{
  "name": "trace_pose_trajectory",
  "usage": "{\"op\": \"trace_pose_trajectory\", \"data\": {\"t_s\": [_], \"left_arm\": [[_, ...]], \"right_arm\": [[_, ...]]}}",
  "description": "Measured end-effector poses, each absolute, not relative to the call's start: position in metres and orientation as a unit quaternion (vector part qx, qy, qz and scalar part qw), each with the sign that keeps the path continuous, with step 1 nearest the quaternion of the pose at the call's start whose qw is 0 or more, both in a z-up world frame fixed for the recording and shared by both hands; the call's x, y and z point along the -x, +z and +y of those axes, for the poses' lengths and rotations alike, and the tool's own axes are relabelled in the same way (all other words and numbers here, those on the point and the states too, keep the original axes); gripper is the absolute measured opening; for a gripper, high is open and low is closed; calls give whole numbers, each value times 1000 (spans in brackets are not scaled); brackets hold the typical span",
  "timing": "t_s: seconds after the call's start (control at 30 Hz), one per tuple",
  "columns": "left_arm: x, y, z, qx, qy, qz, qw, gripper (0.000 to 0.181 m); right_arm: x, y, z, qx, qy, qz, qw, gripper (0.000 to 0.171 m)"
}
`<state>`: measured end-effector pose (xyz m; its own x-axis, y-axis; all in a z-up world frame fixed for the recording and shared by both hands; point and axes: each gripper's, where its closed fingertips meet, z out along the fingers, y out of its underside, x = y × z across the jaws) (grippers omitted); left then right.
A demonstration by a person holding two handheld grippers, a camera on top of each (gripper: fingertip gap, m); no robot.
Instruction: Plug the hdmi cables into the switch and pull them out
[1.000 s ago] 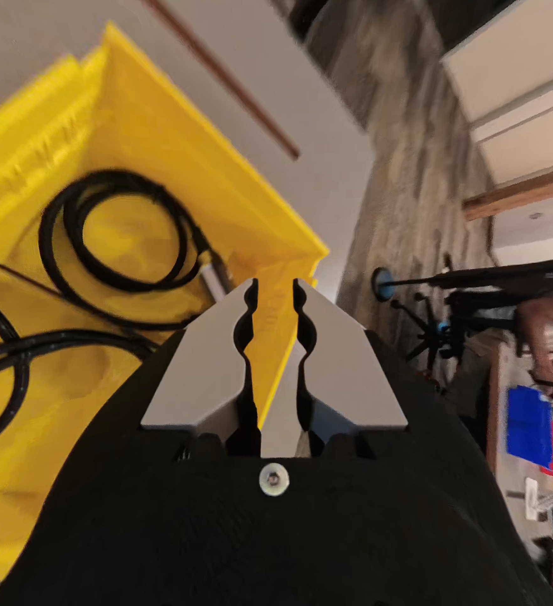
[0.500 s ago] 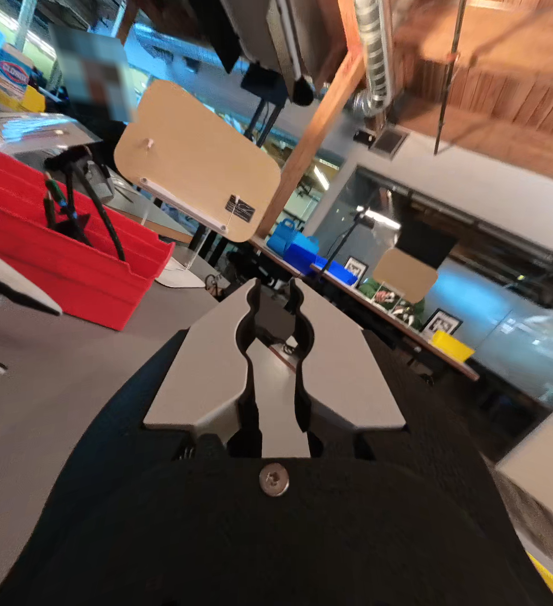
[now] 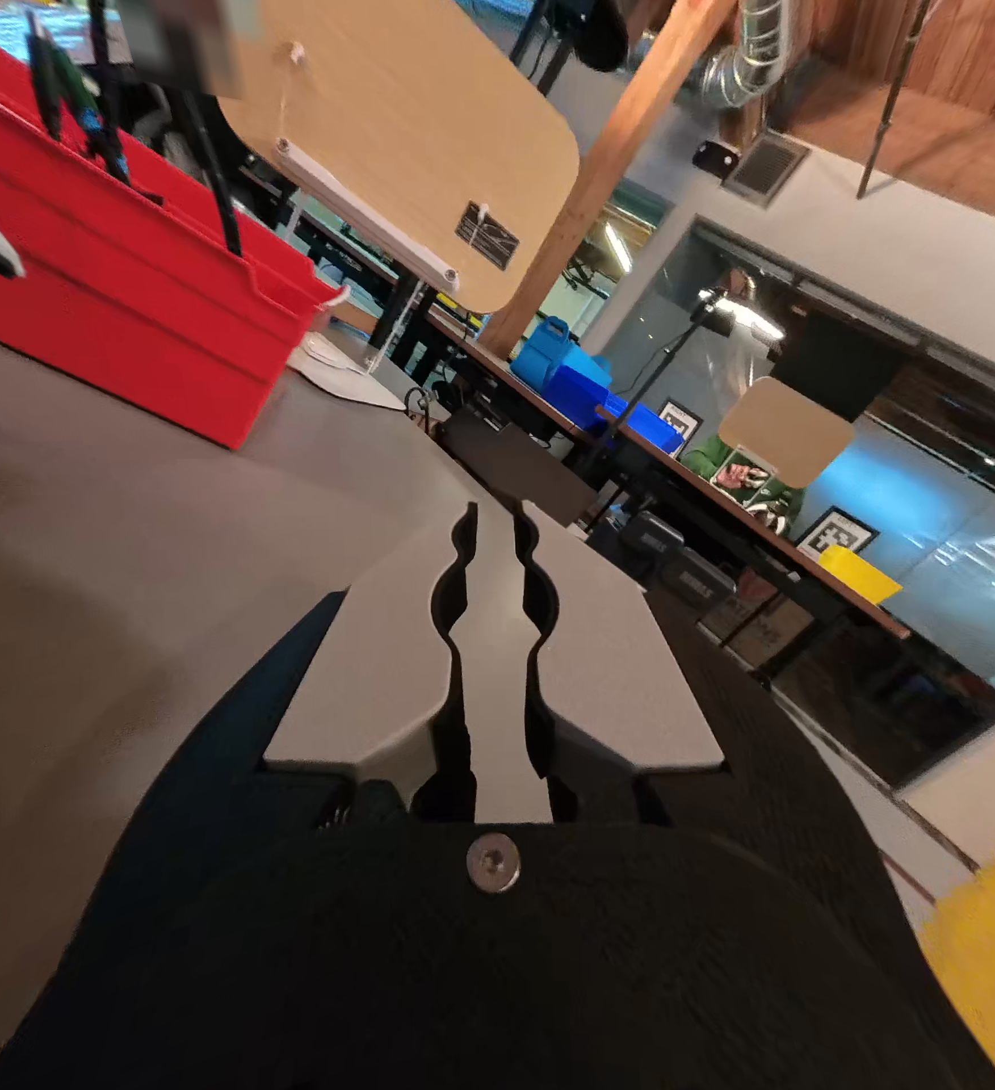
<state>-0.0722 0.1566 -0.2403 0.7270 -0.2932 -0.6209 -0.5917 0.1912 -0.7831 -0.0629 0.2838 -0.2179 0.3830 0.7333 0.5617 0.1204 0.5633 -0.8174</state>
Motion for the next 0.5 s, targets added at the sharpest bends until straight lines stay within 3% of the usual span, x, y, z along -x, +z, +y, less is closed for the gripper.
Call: {"op": "trace_pose_trajectory", "data": {"t_s": [0.07,0.17,0.27,0.4,0.5], "left_arm": [[80,-228,156,618,141,341,694,41],[122,-176,148,603,273,277,696,23],[172,-120,129,590,352,206,697,26],[239,-113,124,622,460,210,597,52],[262,-137,128,631,514,313,490,48]], "right_arm": [[61,-216,287,423,226,-503,719,10],[59,-215,289,430,236,-495,717,10],[59,-215,288,426,232,-499,718,11],[60,-213,284,409,218,-511,723,11],[62,-213,280,396,206,-521,728,11]]}}
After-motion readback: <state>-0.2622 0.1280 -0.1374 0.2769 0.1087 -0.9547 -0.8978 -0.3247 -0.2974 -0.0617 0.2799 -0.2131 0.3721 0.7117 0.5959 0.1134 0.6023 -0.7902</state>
